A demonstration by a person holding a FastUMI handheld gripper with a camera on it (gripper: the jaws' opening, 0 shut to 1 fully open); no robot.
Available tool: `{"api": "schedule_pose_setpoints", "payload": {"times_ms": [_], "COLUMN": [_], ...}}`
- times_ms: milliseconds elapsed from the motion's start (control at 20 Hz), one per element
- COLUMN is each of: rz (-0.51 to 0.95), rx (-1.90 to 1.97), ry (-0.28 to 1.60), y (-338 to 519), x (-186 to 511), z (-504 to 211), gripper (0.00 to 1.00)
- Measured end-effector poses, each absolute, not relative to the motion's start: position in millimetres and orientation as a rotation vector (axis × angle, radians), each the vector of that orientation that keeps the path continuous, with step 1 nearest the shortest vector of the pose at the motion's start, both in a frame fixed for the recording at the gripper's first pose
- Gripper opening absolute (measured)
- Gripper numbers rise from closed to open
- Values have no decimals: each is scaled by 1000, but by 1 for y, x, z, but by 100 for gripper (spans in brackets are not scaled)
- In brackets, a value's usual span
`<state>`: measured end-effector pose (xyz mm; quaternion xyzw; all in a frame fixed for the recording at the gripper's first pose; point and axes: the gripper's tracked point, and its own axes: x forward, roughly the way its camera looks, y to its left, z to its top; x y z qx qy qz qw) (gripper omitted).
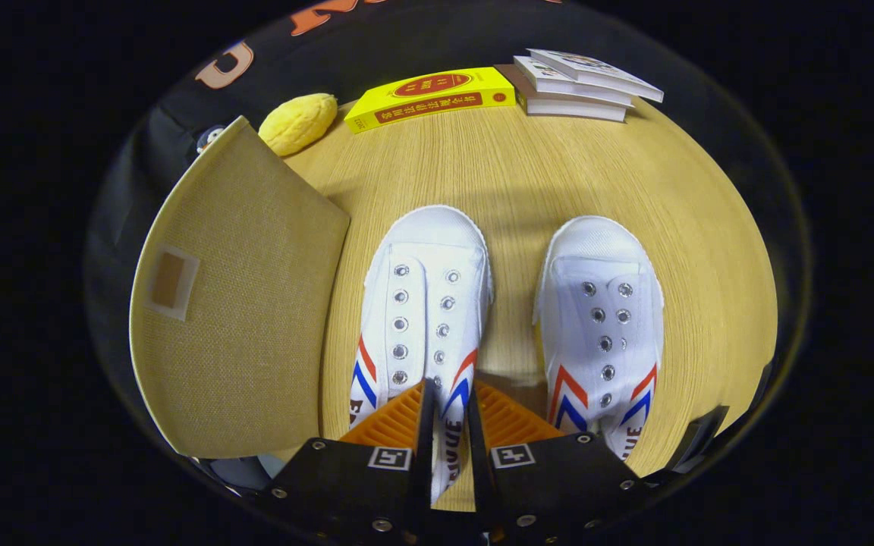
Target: Open the storage box then place both shoes into the box .Put the left shoe in first, then the right shoe, with the right side of both shoes facing outward in a uniform manner.
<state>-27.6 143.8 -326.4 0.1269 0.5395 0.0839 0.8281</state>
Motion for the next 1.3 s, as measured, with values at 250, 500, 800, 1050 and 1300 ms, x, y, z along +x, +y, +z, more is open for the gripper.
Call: {"api": "schedule_pose_setpoints", "payload": {"times_ms": [250, 500, 800, 1050, 1300], "rz": [187, 160, 263, 309, 327], "rx": [347, 540, 713, 820, 815], "ry": [1146, 1052, 955, 867, 761], "y": [143, 143, 167, 173, 159], "x": [-27, -27, -30, -26, -23], "z": [-330, -326, -302, -260, -197], "gripper": [24, 1, 0, 0, 0]}}
